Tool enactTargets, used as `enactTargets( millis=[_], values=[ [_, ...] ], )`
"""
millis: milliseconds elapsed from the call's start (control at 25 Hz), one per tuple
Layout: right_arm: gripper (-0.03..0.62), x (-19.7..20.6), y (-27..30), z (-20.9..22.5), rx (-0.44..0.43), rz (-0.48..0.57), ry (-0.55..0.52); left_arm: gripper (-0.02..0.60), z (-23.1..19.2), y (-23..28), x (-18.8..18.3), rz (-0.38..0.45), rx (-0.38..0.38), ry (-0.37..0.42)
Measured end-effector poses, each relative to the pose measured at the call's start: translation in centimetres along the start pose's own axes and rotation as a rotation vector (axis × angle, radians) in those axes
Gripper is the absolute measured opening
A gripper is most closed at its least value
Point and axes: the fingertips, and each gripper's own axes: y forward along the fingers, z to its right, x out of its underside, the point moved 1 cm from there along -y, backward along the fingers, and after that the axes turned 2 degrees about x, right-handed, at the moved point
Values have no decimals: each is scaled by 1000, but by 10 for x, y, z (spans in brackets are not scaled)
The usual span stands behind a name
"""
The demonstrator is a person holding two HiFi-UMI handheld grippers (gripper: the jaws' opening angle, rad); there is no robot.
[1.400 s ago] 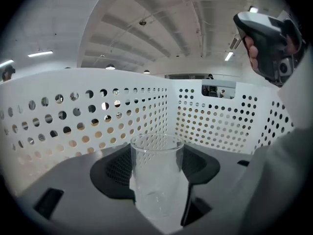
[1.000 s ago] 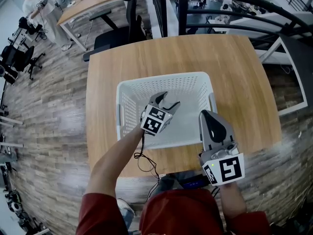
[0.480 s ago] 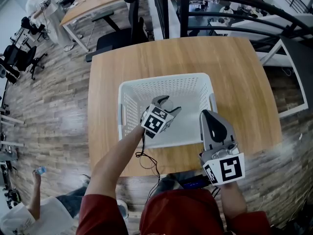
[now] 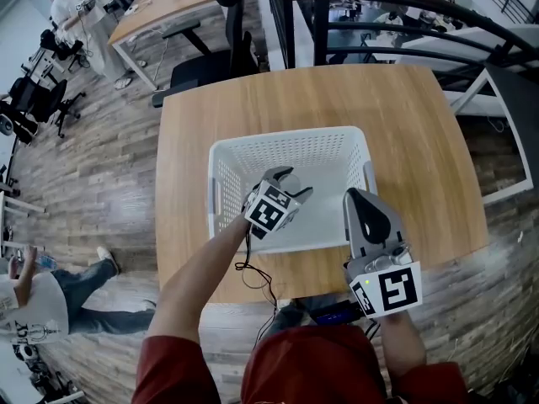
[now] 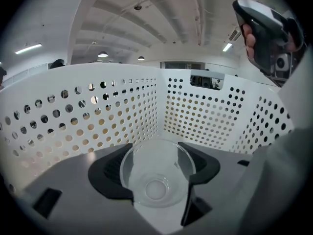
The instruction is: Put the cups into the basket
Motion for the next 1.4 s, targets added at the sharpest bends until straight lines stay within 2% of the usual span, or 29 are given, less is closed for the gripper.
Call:
enactTargets(
  millis=[760,1400],
  values=[
    [11,-5,9,-10,-25,14,2,285,3,-24,-17,45,23,-19],
    [11,-11,6,-20,-33,38,-4,285,4,-46,-27,106,6,-21]
  ],
)
